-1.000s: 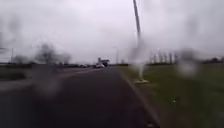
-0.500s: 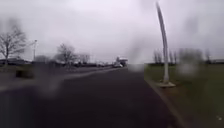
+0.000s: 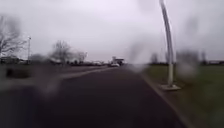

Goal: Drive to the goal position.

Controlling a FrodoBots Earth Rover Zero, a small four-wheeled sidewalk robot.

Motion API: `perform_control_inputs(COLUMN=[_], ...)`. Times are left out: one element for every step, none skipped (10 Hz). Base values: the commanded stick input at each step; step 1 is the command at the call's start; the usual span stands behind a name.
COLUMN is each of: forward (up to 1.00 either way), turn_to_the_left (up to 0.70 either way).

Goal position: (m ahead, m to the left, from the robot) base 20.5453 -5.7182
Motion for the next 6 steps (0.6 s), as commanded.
perform_control_inputs(forward=[1.00,1.00,1.00,1.00,1.00,1.00], turn_to_the_left=[0.00,0.00,0.00,0.00,0.00,0.00])
